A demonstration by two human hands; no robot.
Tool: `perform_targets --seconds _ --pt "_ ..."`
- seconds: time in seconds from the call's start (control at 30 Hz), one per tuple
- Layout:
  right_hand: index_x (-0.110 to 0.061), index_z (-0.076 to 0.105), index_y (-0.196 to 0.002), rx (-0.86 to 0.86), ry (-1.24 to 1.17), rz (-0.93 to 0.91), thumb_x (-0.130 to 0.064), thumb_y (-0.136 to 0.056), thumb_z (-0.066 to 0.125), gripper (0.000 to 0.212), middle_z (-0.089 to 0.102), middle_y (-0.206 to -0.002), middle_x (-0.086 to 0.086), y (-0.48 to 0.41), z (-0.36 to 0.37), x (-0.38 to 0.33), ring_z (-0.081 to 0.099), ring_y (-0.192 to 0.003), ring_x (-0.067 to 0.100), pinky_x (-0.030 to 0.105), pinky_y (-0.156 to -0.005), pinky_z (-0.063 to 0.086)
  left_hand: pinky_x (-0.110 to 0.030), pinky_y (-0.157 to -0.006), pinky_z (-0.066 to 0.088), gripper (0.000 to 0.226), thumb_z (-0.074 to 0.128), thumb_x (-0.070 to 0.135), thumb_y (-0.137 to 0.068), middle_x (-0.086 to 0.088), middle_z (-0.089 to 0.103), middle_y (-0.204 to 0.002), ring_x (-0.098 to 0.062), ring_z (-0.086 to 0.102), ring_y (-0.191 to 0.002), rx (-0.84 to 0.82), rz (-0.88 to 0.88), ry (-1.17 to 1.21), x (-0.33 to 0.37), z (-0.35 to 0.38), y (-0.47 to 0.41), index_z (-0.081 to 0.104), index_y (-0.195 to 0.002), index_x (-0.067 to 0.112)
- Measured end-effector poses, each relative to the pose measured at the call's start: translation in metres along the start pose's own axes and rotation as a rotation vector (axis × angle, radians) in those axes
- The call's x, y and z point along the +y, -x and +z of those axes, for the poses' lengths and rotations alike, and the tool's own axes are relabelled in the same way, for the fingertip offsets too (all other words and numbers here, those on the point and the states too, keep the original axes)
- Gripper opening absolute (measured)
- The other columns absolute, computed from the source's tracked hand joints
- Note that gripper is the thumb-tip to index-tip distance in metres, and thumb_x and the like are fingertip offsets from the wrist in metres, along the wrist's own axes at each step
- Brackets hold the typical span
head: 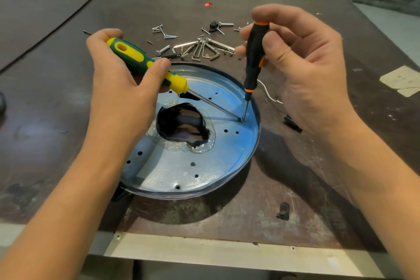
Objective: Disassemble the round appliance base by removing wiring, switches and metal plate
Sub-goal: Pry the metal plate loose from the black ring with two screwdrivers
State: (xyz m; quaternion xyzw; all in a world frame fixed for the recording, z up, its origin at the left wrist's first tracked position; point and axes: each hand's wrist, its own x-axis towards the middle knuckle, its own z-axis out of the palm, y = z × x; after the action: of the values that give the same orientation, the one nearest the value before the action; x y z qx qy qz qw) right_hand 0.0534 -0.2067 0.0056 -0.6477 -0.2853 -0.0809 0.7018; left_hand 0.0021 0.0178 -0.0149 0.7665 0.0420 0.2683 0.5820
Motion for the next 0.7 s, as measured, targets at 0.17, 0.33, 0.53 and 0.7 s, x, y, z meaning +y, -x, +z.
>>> perform_targets --seconds 0.17,0.33,0.53,0.7 --pt "-0.015 0.063 -0.108 0.022 0.031 0.000 -0.007 -0.097 0.065 0.013 0.065 -0.096 -0.004 -0.001 0.006 -0.001 0.060 -0.093 0.028 0.056 -0.089 0.054 -0.020 -0.072 0.059 0.048 0.068 0.022 -0.096 -0.027 0.053 -0.120 -0.022 0.071 -0.086 -0.005 -0.012 0.007 0.001 0.000 0.001 0.031 -0.126 0.022" --pt "-0.009 0.061 -0.114 0.035 0.005 -0.021 -0.001 -0.102 0.055 0.017 0.068 -0.100 0.011 -0.002 0.003 0.003 0.069 -0.092 0.030 0.042 -0.090 0.056 -0.027 -0.070 0.061 0.050 0.067 0.023 -0.096 -0.021 0.056 -0.117 -0.017 0.072 -0.080 0.005 -0.030 -0.031 0.002 0.000 0.000 0.031 -0.130 0.020" --pt "-0.008 0.057 -0.113 0.004 0.032 0.007 -0.007 -0.099 0.061 0.014 0.058 -0.101 0.016 0.000 0.012 0.000 0.059 -0.090 0.029 0.050 -0.084 0.056 -0.025 -0.066 0.061 0.050 0.066 0.025 -0.097 -0.007 0.061 -0.105 -0.012 0.073 -0.075 0.008 -0.057 -0.061 0.005 0.001 0.002 0.031 -0.132 0.019" --pt "-0.004 0.057 -0.122 0.010 0.089 -0.077 0.007 -0.098 0.058 0.025 0.065 -0.098 0.015 0.000 0.010 -0.002 0.066 -0.088 0.030 0.046 -0.083 0.060 -0.024 -0.062 0.060 0.055 0.065 0.026 -0.097 -0.004 0.060 -0.105 -0.009 0.072 -0.073 0.017 -0.058 -0.094 0.007 0.001 0.003 0.030 -0.138 0.013"
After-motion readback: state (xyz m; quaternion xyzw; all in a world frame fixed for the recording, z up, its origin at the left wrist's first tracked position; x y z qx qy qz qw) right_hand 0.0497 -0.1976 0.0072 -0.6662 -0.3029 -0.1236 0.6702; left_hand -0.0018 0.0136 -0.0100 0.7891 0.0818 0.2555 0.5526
